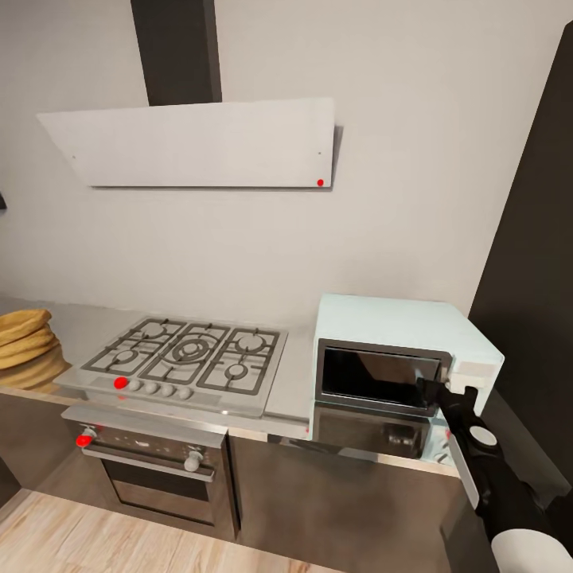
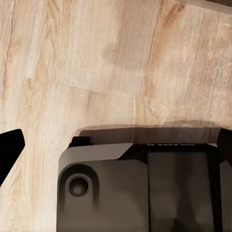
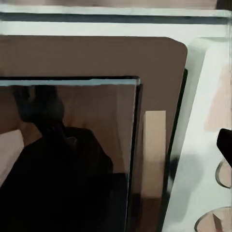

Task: In the kitchen, take the popcorn bag from the countertop, put it into the microwave, and heat it until the popcorn is cooked so the cooked popcorn ends up inside the bag.

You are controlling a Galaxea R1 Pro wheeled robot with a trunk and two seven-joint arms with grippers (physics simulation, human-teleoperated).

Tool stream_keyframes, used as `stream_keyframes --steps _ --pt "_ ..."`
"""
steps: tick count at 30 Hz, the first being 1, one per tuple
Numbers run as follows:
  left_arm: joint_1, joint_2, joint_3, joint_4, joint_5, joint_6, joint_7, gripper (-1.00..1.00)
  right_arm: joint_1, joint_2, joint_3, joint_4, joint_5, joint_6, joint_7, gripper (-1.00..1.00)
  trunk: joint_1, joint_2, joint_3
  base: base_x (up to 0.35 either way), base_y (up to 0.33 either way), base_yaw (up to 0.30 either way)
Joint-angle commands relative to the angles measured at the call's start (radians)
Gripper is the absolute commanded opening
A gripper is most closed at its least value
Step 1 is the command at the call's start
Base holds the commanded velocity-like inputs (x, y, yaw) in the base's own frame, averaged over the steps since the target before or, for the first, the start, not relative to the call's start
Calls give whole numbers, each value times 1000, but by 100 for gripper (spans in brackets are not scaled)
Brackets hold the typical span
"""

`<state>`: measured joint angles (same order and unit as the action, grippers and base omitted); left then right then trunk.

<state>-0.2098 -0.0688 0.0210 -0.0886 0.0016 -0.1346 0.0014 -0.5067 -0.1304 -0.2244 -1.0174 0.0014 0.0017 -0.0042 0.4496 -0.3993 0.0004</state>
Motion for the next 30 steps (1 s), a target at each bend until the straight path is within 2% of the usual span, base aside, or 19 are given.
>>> stream_keyframes --steps 1,7,9,30 --pt "0 0 2 1 0 -3 0 100 0 0 0 4 0 -10 0 100 0 -1 0 0 0 0" --pt "0 0 2 1 1 -3 0 100 0 -3 -6 129 1 -139 -1 100 0 -1 0 0 0 0" --pt "0 0 2 1 0 -3 0 100 0 -5 -6 141 2 -154 -1 100 0 -1 0 0 0 0" --pt "0 0 2 1 0 -3 0 100 1 -6 -5 182 0 -191 0 100 0 -1 0 0 0 0"
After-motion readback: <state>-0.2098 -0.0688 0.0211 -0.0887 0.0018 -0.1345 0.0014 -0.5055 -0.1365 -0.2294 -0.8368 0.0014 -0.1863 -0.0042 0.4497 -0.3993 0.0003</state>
